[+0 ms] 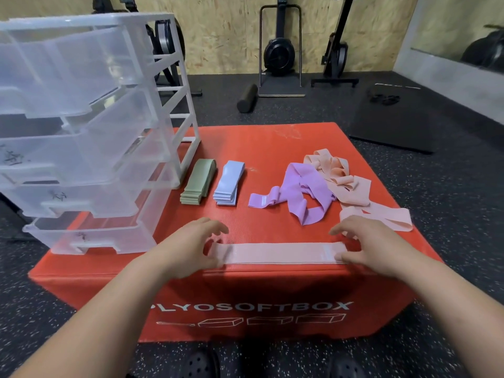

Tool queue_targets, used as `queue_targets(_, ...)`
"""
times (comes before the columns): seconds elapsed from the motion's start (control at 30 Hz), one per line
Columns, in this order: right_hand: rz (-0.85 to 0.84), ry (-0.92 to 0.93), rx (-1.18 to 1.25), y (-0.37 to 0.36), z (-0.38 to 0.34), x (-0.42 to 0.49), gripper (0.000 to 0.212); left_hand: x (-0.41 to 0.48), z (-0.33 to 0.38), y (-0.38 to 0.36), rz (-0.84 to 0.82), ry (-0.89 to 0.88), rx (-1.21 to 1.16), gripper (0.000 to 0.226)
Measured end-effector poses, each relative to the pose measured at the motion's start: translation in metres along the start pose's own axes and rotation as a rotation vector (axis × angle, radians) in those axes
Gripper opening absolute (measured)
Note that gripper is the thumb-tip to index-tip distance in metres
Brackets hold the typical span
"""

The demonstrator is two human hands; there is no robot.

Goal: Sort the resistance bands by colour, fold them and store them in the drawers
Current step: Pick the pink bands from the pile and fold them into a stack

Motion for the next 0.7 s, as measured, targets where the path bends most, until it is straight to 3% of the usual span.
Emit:
queue_targets(0.1,-0.079,0.060,-0.062,-0.007,-0.004,-0.001,0.055,-0.001,0.003,-0.005,-0.078,-0.038,0.032,0.070)
queue_targets(0.27,-0.054,0.049,-0.043,-0.005,0.001,-0.001,0.048,0.002,0.007,0.000,-0.035,-0.044,0.005,0.059)
queue_targets(0.53,-0.048,0.064,-0.017,-0.006,0.002,-0.002,0.047,0.007,0.006,-0.002,-0.053,-0.053,0.025,0.059)
queue_targets(0.7,-0.003,0.047,0.076,0.010,0.005,0.000,0.047,0.017,0.018,0.003,0.035,-0.115,0.024,0.057)
Point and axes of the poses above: each hand's wrist, its own x-axis towards the middle knuckle, its own y-axis out of the back of the hand, z = x × y, the point moved 9 cm from there along x, towards the middle knuckle, and after that the axes turned 6 degrees about z, right-handed, at the moved point
